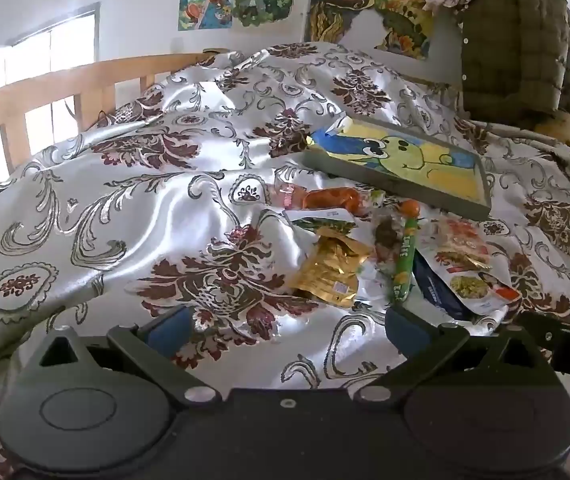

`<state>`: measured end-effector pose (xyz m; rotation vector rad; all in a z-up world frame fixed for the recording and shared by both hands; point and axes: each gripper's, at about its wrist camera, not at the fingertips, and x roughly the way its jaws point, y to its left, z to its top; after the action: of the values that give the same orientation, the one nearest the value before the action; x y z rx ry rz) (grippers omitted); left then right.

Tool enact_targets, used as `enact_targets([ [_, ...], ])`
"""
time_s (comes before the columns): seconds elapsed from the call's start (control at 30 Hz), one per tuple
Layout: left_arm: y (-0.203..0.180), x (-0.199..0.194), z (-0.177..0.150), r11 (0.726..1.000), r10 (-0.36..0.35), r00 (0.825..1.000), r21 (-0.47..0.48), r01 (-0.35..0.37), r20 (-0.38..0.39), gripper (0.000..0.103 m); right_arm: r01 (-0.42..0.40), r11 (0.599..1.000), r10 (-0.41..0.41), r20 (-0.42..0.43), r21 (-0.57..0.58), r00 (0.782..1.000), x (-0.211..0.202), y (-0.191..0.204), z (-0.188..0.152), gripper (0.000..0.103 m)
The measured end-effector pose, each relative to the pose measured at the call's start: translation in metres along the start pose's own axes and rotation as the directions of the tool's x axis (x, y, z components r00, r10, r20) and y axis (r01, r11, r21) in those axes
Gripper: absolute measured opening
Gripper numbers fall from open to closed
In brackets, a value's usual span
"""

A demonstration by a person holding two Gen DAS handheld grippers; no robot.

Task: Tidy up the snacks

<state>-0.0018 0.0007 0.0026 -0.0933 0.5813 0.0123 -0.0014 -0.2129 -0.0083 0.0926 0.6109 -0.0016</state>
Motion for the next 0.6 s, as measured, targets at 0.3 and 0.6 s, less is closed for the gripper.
enact_targets([
  [0.3,-0.0006,0.0024,-0.0007,1.000,0.005,1.000,0.013,-0.005,-0.012,0.102,-0.002,1.000,0.002,0.003,0.004,1.000,0.0000,0.0001,-0.0002,0.103],
  [0.6,-0.0013,0.0030,-0.0018,1.000,0.006,1.000,0.020,-0.006,-0.014,0.102,-0.006,1.000,0.006,-0.002,0.007,1.000,0.0008,-0.0001,-0.0004,0.103],
])
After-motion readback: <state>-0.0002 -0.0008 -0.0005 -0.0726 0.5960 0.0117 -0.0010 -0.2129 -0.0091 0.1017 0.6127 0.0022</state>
